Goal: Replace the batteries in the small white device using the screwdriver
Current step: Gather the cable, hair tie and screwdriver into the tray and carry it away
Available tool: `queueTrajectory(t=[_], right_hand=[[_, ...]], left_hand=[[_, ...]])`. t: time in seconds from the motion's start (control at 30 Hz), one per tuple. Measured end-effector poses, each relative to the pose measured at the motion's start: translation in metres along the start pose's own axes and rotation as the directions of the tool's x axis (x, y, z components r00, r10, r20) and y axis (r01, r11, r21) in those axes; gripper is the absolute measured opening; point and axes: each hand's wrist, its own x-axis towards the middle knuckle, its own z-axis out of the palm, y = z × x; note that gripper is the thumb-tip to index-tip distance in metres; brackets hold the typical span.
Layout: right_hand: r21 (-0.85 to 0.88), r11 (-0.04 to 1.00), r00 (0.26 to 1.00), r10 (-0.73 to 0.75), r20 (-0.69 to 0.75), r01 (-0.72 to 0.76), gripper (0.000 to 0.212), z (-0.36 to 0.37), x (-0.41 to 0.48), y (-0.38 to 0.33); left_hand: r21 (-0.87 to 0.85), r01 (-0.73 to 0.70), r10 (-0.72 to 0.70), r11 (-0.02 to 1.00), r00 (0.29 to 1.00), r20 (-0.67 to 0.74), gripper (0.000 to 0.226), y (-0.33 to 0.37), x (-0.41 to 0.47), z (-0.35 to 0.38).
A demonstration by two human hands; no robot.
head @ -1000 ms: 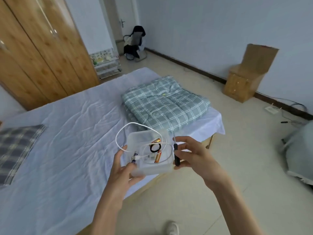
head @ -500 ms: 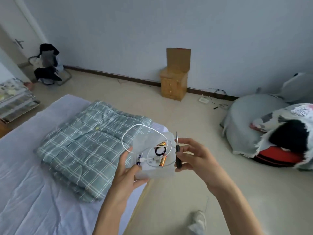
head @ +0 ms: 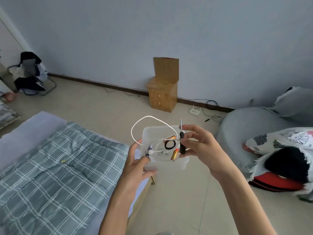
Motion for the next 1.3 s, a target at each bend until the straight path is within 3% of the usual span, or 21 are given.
queueTrajectory(t=[0.47, 0.7, 1.3], right_hand=[[0.062, 0.998, 0.999, 0.013, -0.032, -0.011, 0.031, -0.073, 0.2, -0.001], [0.037, 0.999, 0.999, -0.037, -0.005, 0.038, 0.031, -0.1, 0.337, -0.042], [-0.002, 1.0, 1.0, 0.015, 0.012, -0.015, 0.031, -0.065, 0.635, -0.075]], left_hand=[[-0.019, 0.047, -0.047, 0.999, 0.999, -0.024, 0.059, 0.046, 0.207, 0.063], [-0.045, 0.035, -0.034, 0.998, 0.999, 0.012, 0.06, 0.104, 0.348, 0.077], [-0.024, 0.024, -0.024, 0.999, 0.999, -0.038, 0.058, 0.178, 0.622, 0.03]])
